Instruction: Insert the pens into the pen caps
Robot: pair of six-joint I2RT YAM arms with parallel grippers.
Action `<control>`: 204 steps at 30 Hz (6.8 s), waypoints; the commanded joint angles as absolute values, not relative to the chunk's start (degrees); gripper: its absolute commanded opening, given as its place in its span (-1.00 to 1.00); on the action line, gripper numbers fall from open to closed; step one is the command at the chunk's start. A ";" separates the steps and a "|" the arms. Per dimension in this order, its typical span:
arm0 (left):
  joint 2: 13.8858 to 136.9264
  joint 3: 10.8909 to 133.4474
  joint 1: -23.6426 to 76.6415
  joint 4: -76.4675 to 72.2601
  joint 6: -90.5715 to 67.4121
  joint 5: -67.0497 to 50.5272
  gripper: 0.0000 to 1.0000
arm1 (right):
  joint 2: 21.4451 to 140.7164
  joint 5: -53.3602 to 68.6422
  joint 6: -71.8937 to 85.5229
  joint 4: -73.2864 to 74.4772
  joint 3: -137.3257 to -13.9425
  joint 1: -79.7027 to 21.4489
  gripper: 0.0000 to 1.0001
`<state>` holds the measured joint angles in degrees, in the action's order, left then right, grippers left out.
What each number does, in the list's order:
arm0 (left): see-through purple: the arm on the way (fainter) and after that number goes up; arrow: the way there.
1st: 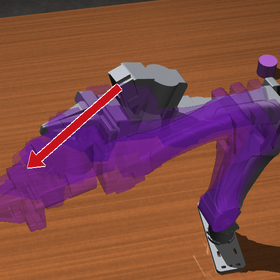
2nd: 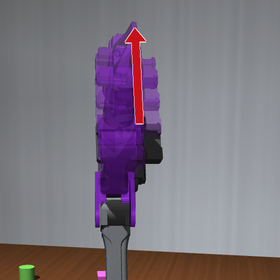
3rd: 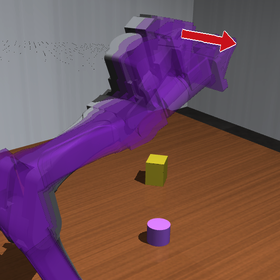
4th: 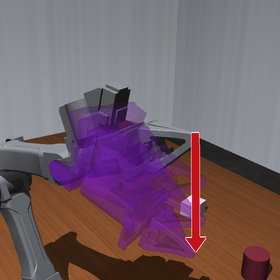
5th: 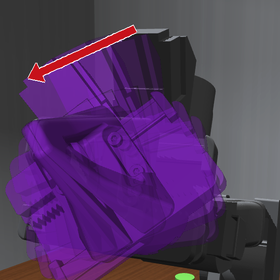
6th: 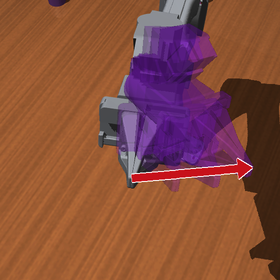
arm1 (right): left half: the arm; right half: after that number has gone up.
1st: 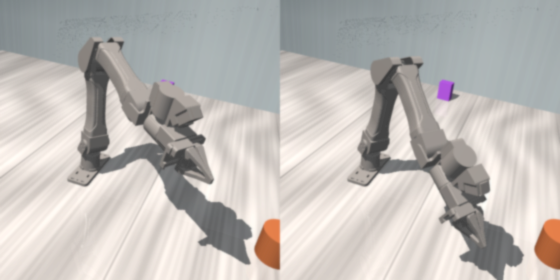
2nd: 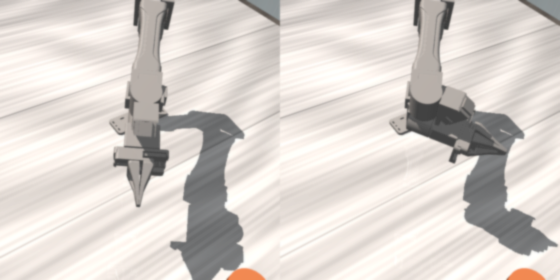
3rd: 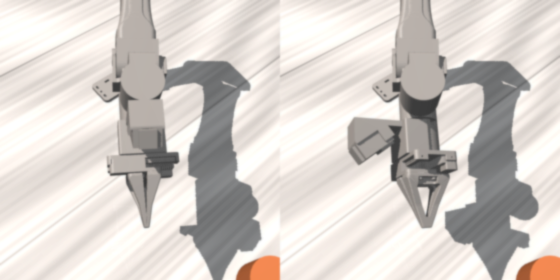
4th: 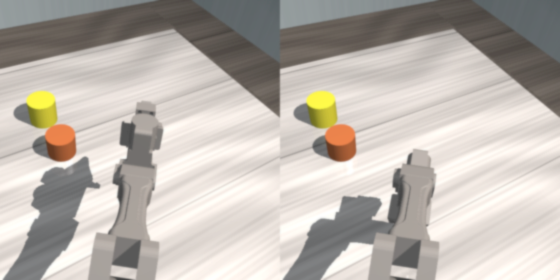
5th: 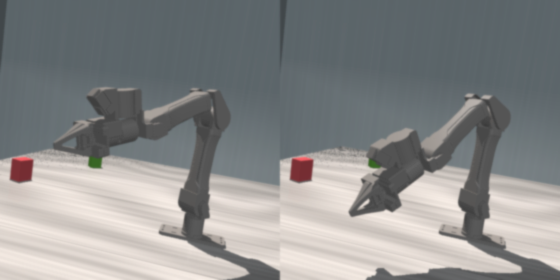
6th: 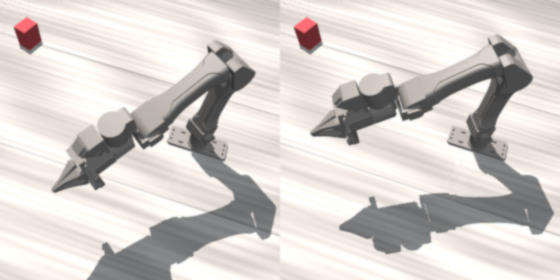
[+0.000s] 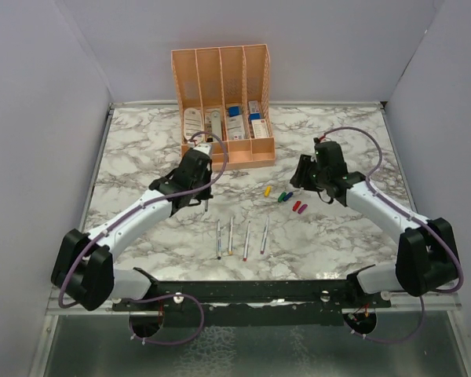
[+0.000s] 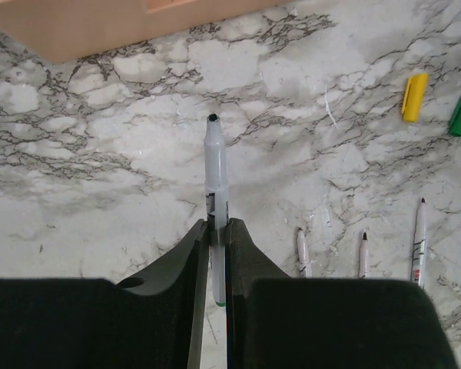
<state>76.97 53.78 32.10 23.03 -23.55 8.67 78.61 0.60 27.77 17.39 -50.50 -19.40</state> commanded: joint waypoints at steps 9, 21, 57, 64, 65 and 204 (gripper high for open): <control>58.99 37.27 32.43 -3.18 -17.27 2.28 -1.00 | 87.89 -5.91 32.57 20.20 -54.38 -27.10 -0.25; 57.48 35.83 32.61 -2.70 -15.68 0.91 -1.00 | 93.27 -5.45 33.65 17.79 -56.92 -27.76 -0.25; 59.43 36.72 32.61 0.32 -16.13 2.00 -1.00 | 101.63 -9.03 37.10 19.76 -60.59 -28.12 -0.07; 59.85 36.97 32.61 0.39 -16.91 2.65 -1.00 | 100.55 -7.49 36.91 20.78 -59.54 -28.36 -0.07; 59.98 37.04 32.61 0.37 -16.95 2.72 -1.00 | 100.37 -7.54 36.91 21.09 -59.31 -28.51 -0.07; 73.50 46.78 38.76 -22.32 -27.62 -20.42 -1.00 | 73.44 15.64 27.24 -36.73 -42.99 -34.27 -0.98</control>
